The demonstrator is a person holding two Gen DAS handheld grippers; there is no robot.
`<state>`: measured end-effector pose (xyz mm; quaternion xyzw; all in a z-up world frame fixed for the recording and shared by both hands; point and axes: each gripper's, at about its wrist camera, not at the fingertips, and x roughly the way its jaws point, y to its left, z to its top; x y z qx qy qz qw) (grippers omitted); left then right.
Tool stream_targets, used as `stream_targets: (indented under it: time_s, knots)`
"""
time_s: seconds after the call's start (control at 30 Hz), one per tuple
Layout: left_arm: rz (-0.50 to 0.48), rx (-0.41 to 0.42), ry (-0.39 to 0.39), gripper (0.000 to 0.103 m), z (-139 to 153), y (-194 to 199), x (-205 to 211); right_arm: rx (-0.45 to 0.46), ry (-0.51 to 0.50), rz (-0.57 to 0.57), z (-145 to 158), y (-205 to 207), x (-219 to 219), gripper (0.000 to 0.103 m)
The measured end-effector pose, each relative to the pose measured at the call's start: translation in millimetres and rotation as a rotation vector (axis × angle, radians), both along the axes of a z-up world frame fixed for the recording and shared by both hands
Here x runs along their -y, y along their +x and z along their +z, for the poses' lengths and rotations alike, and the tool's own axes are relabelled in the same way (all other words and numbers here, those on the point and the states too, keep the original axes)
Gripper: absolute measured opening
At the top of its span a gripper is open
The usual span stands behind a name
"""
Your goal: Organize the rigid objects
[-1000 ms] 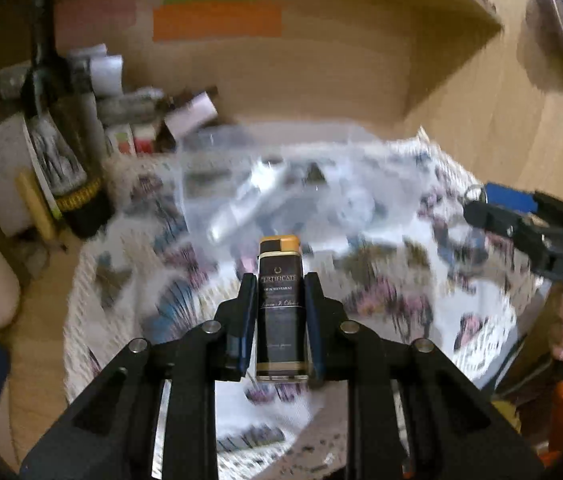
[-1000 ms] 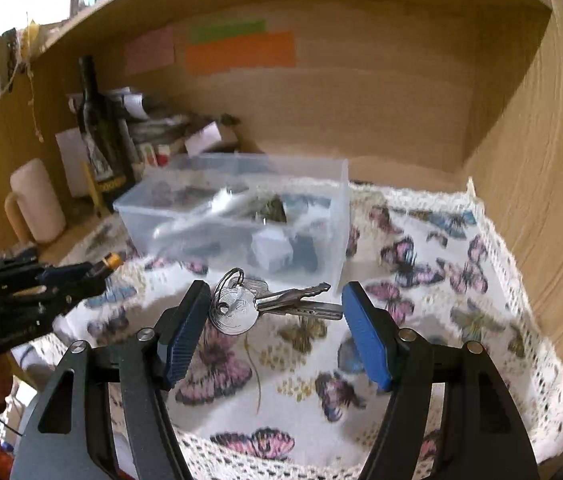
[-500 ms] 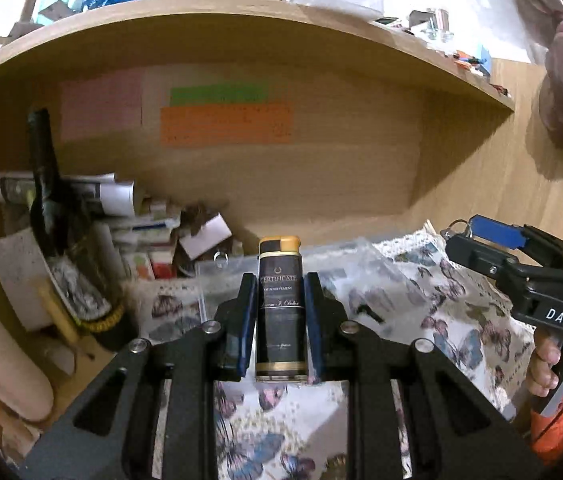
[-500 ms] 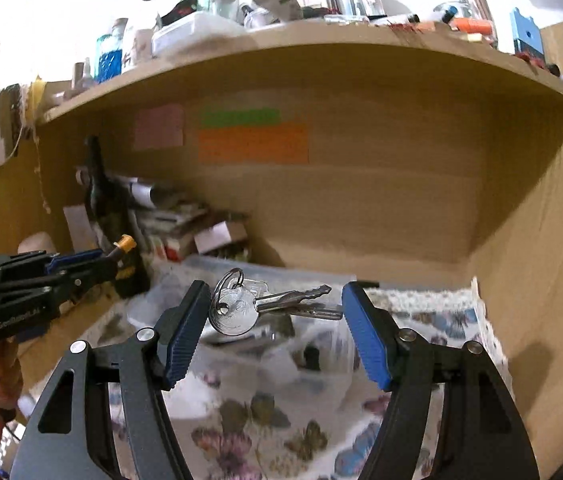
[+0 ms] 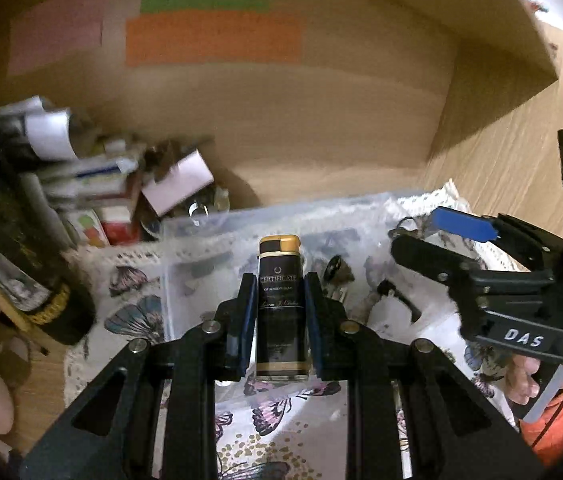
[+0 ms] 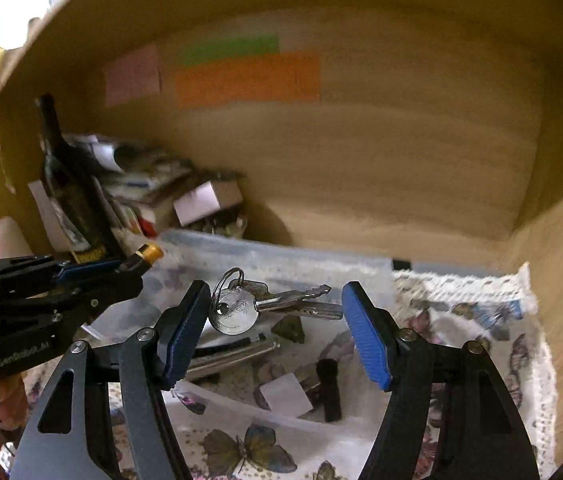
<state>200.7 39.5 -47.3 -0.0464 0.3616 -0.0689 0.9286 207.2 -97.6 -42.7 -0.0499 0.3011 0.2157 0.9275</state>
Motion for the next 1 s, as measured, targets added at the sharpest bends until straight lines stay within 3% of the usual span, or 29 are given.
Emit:
stream_targets:
  time_s: [0.3, 0.33, 0.47, 0.73, 1.0]
  knots:
    - [-0.032, -0.086, -0.006, 0.023, -36, 17, 4, -0.103, -0.065, 0.016, -35, 22, -14, 0.065]
    - [-0.034, -0.056, 0.004, 0.023, -38, 17, 4, -0.109, -0.073, 0.018, -37, 22, -15, 0.066]
    - [-0.032, -0.071, 0.01, 0.023, -43, 20, 6, -0.115, -0.091, 0.018, -41, 24, -18, 0.065]
    - [-0.021, -0.04, 0.012, 0.031, -28, 9, 3, -0.109, -0.067, 0.028, -31, 18, -16, 0.065]
    - [0.008, 0.098, 0.03, 0.049, 14, -31, -3, 0.02, -0.017, 0.025, 12, -22, -1, 0.072]
